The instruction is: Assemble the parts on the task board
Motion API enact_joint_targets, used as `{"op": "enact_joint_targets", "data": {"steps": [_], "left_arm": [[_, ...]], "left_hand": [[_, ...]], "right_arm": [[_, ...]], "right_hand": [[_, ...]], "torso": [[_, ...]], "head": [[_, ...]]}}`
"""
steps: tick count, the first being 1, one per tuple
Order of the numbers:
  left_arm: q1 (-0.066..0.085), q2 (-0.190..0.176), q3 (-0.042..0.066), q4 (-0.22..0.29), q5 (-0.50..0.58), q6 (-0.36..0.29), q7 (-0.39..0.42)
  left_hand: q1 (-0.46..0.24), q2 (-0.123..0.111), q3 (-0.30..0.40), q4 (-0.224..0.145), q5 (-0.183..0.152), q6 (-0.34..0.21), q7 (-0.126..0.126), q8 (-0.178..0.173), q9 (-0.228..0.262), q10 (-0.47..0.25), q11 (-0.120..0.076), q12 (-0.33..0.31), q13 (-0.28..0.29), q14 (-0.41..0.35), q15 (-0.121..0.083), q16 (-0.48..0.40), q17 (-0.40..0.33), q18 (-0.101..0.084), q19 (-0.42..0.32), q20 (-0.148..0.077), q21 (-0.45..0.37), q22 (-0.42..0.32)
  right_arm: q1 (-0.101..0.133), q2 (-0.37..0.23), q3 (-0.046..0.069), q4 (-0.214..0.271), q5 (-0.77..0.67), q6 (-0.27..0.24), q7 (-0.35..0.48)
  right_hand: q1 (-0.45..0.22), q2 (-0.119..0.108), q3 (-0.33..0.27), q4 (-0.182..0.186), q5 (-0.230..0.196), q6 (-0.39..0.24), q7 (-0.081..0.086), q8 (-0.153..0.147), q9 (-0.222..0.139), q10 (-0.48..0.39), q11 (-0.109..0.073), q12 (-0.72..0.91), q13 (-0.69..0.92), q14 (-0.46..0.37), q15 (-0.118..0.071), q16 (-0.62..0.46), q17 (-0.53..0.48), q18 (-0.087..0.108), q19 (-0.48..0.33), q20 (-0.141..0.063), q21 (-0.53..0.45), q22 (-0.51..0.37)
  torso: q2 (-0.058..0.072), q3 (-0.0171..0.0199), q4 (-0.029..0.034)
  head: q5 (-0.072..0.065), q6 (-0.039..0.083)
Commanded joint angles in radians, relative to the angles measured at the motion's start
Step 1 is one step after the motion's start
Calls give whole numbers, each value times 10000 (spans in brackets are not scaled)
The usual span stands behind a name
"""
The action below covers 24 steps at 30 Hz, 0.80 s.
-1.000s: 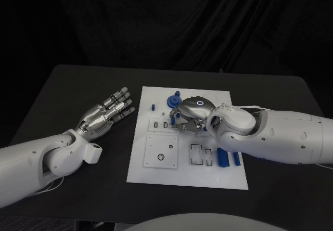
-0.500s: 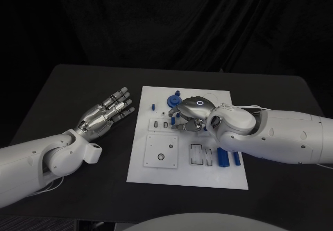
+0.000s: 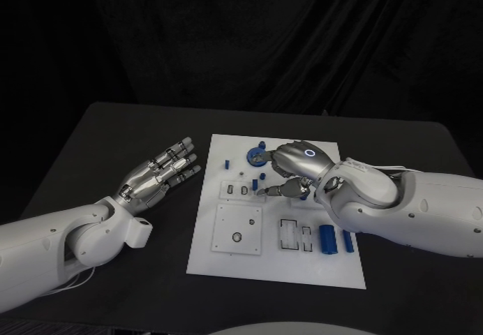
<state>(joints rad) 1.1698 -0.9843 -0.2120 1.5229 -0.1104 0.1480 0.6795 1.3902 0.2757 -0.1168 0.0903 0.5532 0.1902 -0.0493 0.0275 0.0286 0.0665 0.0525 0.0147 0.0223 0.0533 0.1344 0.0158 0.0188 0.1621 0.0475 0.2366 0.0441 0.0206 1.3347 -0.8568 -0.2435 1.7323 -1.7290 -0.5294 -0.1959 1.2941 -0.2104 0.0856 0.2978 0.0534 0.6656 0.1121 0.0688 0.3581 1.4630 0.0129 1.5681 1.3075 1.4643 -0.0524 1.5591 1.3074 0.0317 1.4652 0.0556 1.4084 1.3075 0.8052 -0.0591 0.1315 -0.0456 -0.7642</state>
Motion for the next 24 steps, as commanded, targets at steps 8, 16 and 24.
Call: {"op": "enact_joint_targets", "data": {"steps": [8,16,24], "left_arm": [[395,-160,10,467,-83,-1077,742],[846,53,9,349,-188,-1053,-310],[944,428,9,45,-1380,-1064,-381]], "left_hand": [[-218,-185,404,71,122,335,267,62,34,509,233,107,118,1017,165,728,215,132,451,144,343,124],[-184,-292,589,147,107,355,449,51,34,614,442,113,141,1136,386,1014,199,99,589,339,441,147],[86,-642,1059,683,145,1844,1154,272,167,3459,1030,623,878,2930,556,2798,399,96,1505,508,1068,326]], "right_arm": [[728,-552,-26,195,274,-1449,801],[753,-732,-45,-374,878,-774,1099],[651,-1079,-49,-628,1449,-299,1028]], "right_hand": [[-155,515,325,-38,-20,442,-44,213,-88,1078,15,27,2633,1063,25,107,2627,47,389,42,154,2150],[89,1228,614,-82,175,1338,-1,589,-102,1078,49,27,2633,1063,52,109,2628,30,436,61,222,2175],[747,1437,803,-245,895,2007,-29,777,-114,1078,27,27,2633,948,23,-321,2284,97,319,43,-63,2084]], "torso": [[-209,70,-22],[-851,286,-184],[-1444,481,-466]], "head": [[127,563],[384,113],[717,-381]]}}
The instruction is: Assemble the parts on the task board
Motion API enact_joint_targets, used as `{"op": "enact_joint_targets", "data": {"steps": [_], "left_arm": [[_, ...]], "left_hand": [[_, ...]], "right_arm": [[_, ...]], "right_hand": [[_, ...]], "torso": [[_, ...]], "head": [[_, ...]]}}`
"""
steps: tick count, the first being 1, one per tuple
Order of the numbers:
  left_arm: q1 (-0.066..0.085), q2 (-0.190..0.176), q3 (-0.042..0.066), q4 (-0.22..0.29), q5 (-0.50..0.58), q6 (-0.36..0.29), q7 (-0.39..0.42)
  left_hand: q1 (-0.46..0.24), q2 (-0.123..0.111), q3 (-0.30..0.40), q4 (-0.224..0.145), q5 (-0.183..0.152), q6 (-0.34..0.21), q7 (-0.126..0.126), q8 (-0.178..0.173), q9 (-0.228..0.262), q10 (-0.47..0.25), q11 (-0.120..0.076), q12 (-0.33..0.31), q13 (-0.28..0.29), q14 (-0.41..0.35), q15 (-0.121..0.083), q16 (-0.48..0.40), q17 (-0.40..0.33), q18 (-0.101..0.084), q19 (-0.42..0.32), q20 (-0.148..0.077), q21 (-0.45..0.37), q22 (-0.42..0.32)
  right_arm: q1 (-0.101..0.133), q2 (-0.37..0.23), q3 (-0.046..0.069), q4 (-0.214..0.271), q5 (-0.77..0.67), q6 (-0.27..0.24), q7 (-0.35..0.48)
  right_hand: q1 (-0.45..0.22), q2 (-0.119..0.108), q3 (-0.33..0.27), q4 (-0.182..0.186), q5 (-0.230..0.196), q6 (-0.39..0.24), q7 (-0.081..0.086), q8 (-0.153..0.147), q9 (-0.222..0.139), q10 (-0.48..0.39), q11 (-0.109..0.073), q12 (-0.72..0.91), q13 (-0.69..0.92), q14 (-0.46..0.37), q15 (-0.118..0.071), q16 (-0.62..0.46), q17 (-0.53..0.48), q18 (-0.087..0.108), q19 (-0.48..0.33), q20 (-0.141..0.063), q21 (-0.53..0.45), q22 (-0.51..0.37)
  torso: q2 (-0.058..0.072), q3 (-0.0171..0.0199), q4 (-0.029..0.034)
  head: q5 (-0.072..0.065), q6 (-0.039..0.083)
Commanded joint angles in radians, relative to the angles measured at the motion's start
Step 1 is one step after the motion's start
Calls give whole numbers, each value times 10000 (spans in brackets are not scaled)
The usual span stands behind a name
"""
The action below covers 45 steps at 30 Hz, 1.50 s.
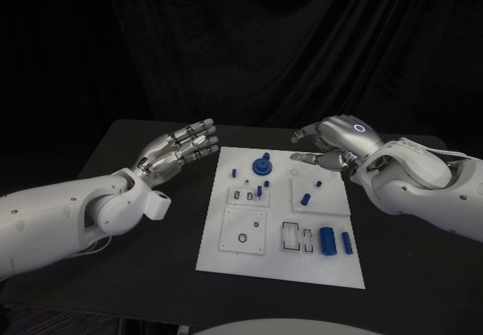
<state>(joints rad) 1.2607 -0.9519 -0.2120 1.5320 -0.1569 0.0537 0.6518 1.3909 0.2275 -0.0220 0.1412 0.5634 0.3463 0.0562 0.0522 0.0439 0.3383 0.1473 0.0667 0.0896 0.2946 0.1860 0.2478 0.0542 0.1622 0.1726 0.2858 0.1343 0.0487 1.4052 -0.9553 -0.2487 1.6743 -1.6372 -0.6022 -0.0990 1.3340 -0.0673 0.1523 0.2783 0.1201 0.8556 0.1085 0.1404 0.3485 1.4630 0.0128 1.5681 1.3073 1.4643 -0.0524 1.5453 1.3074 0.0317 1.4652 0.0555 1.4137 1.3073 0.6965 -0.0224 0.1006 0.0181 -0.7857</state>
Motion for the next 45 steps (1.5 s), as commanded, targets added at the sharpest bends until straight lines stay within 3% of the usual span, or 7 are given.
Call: {"op": "enact_joint_targets", "data": {"steps": [1,13,22,27,34,40,45], "left_arm": [[42,152,9,-83,-1079,-162,-181],[166,561,10,-637,-2742,-231,-1678],[315,1248,10,-1290,-4468,-280,-4234],[359,1586,11,-1381,-5737,-521,-5649],[606,1785,12,-957,-7255,-904,-7052],[1082,1937,12,-557,-7673,-841,-8524],[1274,2023,13,-251,-8248,-829,-9542]], "left_hand": [[140,-216,163,255,45,354,100,19,15,1105,130,144,316,694,52,645,56,85,380,20,246,65],[646,-1017,447,1302,-1115,911,-88,-21,54,4267,355,1048,1760,3607,-80,2982,614,166,4296,-14,2624,851],[830,-913,625,1561,-1507,3250,580,608,284,4833,61,4895,4347,4461,-682,6577,2832,167,6417,-620,3866,1474],[1568,-1122,2188,1188,-2437,3729,976,1365,402,4027,-406,8494,7652,4133,-1147,9829,5348,83,6671,-1103,6016,3018],[591,-1477,1461,1376,-4616,4060,1110,2461,755,8727,-536,12985,12221,8701,-1285,12434,10746,124,7253,-1307,8342,4689],[-292,-1573,756,1348,-4557,4217,1158,3272,1094,10445,-414,14135,13597,10474,-1246,12992,12799,127,6966,-1218,9636,5838],[-1074,-1542,243,1175,-4460,4024,929,4927,2535,11851,-615,14828,14511,11833,-1436,13177,14164,-36,7882,-1323,11044,7771]], "right_arm": [[-70,-144,2,-57,569,498,23],[-176,-525,0,-78,691,1001,-572],[-185,-392,0,-229,699,1460,-848],[-187,-271,0,-342,700,1657,-925],[-188,-212,0,-398,701,1868,-1050],[-191,-152,-1,-479,701,1950,-1112],[-212,-100,-1,-523,701,2065,-1161]], "right_hand": [[579,78,252,-132,669,193,17,80,-21,1078,27,27,2635,933,19,-238,2239,108,300,30,-162,2070],[1081,173,493,-188,1457,520,-16,92,-81,1078,13,27,2635,875,7,-484,2038,141,243,28,-334,2018],[1405,62,567,-344,1420,577,-18,48,-124,1078,-4,27,2635,894,-14,-443,2068,130,273,7,-302,2033],[1377,74,559,-303,1384,588,-12,39,-133,1078,1,27,2635,894,-12,-447,2064,129,276,5,-303,2033],[1379,74,560,-303,1384,591,-13,39,-134,1078,2,27,2635,893,-12,-454,2058,131,273,5,-311,2031],[1368,73,558,-266,1489,629,-9,33,-145,1078,14,27,2635,900,-6,-442,2066,127,286,4,-300,2035],[1363,69,560,-243,1578,642,-7,21,-156,1078,18,27,2635,903,-3,-440,2067,127,291,6,-300,2036]], "torso": [[-441,146,-202],[-794,407,-455],[-768,552,-575],[-729,649,-692],[-665,770,-714],[-621,849,-777],[-577,931,-903]], "head": [[121,-237],[425,-621],[490,-772],[594,-764],[598,-763],[555,-820],[630,-870]]}}
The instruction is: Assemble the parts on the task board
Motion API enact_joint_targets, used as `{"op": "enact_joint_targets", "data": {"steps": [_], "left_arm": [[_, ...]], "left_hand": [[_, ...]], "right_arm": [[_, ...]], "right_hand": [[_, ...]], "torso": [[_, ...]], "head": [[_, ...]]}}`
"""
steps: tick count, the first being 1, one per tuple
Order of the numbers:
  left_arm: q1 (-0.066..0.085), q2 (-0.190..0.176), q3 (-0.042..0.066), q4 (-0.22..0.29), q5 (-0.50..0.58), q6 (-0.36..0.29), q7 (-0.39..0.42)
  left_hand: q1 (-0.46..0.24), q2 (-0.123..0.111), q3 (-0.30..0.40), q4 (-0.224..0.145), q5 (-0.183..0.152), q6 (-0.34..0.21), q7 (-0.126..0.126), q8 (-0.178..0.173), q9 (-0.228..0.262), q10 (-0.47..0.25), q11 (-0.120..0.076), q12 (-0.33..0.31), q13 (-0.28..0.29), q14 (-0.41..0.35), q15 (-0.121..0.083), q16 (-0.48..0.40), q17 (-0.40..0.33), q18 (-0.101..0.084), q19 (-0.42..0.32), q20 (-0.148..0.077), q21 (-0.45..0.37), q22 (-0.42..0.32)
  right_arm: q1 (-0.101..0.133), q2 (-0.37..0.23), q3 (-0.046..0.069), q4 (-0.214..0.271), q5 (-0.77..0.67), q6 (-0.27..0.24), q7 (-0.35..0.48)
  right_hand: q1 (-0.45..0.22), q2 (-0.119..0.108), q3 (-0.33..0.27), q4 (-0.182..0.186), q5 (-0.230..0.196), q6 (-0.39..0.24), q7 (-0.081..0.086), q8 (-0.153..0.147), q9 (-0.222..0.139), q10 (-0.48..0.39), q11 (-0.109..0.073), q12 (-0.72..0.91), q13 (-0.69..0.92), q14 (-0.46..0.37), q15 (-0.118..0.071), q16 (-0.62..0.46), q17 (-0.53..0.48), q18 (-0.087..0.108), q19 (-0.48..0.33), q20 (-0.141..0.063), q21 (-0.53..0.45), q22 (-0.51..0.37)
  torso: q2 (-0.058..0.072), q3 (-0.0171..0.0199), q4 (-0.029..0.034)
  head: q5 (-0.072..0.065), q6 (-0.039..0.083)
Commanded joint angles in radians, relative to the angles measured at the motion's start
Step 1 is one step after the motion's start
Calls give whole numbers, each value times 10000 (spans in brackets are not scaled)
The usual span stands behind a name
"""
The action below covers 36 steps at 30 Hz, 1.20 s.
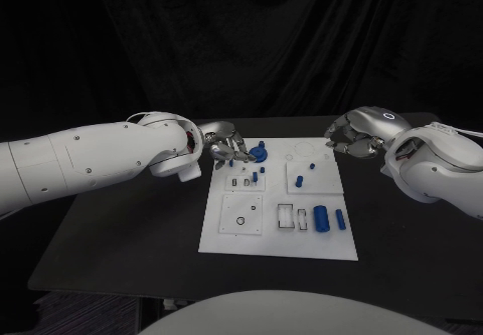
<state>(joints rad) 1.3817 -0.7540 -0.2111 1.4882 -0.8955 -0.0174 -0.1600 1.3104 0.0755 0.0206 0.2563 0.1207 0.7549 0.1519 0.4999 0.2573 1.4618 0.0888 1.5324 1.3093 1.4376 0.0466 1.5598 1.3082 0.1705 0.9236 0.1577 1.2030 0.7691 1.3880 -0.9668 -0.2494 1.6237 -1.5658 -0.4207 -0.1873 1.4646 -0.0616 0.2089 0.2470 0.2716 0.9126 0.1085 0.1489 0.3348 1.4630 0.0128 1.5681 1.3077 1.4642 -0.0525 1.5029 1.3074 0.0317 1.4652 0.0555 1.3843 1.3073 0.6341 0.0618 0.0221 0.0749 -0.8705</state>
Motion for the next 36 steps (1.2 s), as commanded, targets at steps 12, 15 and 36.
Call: {"op": "enact_joint_targets", "data": {"steps": [12,15,36], "left_arm": [[147,603,4,225,-1450,511,-3299],[150,815,4,47,-1474,694,-3505],[125,1631,1,-819,-1499,1022,-4343]], "left_hand": [[-2032,235,-1034,205,56,-284,-706,3033,4156,1090,-720,384,2615,1332,-738,110,2626,-722,3372,-700,2032,3863],[-2083,279,-1062,150,144,-142,-952,3280,4940,1090,-984,384,2615,1332,-1023,110,2626,-1064,4638,-972,2694,5354],[-2000,330,-989,-182,491,73,-1200,2819,5972,1090,-1286,384,2615,1332,-1356,110,2626,-1411,5734,-1334,3254,6832]], "right_arm": [[-142,112,6,-210,-13,502,-352],[-167,155,6,-244,-13,522,-348],[-301,260,7,-259,-13,292,-197]], "right_hand": [[63,11,7,96,227,100,-10,-80,-35,1078,22,27,2631,904,0,-26,2057,133,287,7,-36,2028],[69,10,10,95,252,104,-10,-82,-37,1078,23,27,2631,903,0,-29,2054,131,291,8,-28,2031],[75,-11,32,117,482,79,14,-141,-75,1074,48,25,2627,927,17,57,2121,123,314,16,-1,2042]], "torso": [[126,244,-400],[128,276,-425],[72,257,-424]], "head": [[314,-21],[347,-21],[344,-21]]}}
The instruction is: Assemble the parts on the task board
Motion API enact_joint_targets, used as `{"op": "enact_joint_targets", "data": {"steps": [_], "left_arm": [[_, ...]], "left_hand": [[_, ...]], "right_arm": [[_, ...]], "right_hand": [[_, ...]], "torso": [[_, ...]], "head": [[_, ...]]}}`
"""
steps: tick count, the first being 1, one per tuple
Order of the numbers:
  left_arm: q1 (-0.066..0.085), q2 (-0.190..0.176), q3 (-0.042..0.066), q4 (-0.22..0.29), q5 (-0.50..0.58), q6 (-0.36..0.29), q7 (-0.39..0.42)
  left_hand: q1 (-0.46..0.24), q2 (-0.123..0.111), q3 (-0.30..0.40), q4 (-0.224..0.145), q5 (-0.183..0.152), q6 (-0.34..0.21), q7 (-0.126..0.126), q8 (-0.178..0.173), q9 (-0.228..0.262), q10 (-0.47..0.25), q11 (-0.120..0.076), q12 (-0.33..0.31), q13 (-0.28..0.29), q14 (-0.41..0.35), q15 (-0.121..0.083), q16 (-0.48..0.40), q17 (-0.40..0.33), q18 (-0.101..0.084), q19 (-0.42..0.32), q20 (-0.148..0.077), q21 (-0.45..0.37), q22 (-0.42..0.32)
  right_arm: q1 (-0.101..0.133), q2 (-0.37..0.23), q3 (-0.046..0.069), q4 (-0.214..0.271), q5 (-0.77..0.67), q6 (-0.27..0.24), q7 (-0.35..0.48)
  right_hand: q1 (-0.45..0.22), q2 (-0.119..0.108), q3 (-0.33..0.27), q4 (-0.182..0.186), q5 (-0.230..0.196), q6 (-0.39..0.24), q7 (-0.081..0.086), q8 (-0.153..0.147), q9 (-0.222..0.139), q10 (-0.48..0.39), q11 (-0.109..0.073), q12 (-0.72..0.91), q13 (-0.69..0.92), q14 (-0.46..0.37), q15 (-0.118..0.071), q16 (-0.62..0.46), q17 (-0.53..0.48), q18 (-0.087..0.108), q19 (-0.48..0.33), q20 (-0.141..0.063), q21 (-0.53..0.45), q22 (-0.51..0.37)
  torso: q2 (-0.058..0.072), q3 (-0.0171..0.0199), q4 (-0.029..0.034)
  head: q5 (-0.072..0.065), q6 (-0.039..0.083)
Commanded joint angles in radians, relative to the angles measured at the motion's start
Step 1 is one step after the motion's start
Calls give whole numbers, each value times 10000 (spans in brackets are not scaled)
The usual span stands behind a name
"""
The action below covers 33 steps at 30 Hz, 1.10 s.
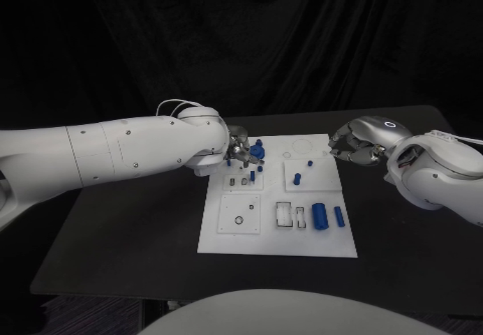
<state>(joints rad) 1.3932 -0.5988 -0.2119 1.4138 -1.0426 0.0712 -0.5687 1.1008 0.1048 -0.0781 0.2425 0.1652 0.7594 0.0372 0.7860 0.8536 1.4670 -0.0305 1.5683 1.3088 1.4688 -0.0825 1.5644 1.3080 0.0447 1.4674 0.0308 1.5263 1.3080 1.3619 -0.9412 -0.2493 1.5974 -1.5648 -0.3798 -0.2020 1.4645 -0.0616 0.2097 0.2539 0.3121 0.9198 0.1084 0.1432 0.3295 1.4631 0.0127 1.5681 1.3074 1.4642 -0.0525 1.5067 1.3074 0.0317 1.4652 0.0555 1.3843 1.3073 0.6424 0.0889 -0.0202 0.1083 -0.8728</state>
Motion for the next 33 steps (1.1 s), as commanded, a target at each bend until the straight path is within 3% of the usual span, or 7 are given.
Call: {"op": "enact_joint_targets", "data": {"steps": [1,9,14,20,30,33], "left_arm": [[8,105,9,-110,-28,143,-266],[-7,269,8,-285,-28,239,-322],[-16,295,8,-371,-28,342,-347],[-52,397,7,-600,-28,511,-357],[-152,420,7,-685,-28,655,-312],[-185,397,7,-690,-28,699,-296]], "left_hand": [[96,37,-1,-45,47,28,-53,-44,12,1038,-93,25,2620,1020,-66,64,2628,-150,290,-65,18,1433],[47,54,1,-52,73,127,-68,-48,133,1038,-104,25,2620,1020,-74,64,2628,-151,295,-74,14,1439],[11,76,13,-73,81,239,-104,-45,287,1038,-134,25,2620,1020,-99,64,2628,-147,289,-94,3,1424],[-7,91,20,-73,86,236,-109,-103,312,1038,-141,25,2620,1020,-107,64,2628,-144,283,-102,-4,1412],[-53,127,48,-95,72,231,-104,-313,382,1038,-146,25,2620,1020,-120,64,2628,-133,256,-120,-30,1368],[-91,142,53,-92,50,240,-99,-393,409,1038,-143,25,2620,1020,-121,64,2628,-132,251,-124,-37,1360]], "right_arm": [[-48,5,6,6,-23,-152,-34],[-78,-22,6,37,-167,-365,48],[-82,-44,6,46,-205,-459,69],[-84,-48,6,52,-220,-495,84],[-95,-54,6,39,-223,-437,52],[-106,-62,6,29,-223,-412,34]], "right_hand": [[87,-15,34,47,115,-26,21,-111,-36,1072,44,24,2629,928,17,23,2125,124,314,18,-7,2041],[119,-22,62,35,209,-71,24,-153,-59,1069,32,22,2626,931,10,33,2132,130,310,17,-28,2036],[117,-27,62,37,218,-81,26,-161,-63,1077,31,27,2634,932,9,38,2136,128,313,16,-22,2038],[118,-29,63,37,224,-85,27,-164,-65,1077,31,27,2634,934,8,45,2141,128,315,16,-18,2040],[107,-38,60,46,233,-98,33,-176,-72,1077,35,27,2634,934,8,47,2143,127,316,15,-17,2040],[96,-42,55,55,227,-95,35,-176,-73,1077,40,27,2634,933,10,40,2137,129,314,15,-25,2038]], "torso": [[-9,-14,-3],[-4,-45,12],[-6,-20,3],[-8,-32,-12],[-33,-25,29],[-27,-23,15]], "head": [[11,2],[20,2],[38,2],[71,2],[5,2],[10,2]]}}
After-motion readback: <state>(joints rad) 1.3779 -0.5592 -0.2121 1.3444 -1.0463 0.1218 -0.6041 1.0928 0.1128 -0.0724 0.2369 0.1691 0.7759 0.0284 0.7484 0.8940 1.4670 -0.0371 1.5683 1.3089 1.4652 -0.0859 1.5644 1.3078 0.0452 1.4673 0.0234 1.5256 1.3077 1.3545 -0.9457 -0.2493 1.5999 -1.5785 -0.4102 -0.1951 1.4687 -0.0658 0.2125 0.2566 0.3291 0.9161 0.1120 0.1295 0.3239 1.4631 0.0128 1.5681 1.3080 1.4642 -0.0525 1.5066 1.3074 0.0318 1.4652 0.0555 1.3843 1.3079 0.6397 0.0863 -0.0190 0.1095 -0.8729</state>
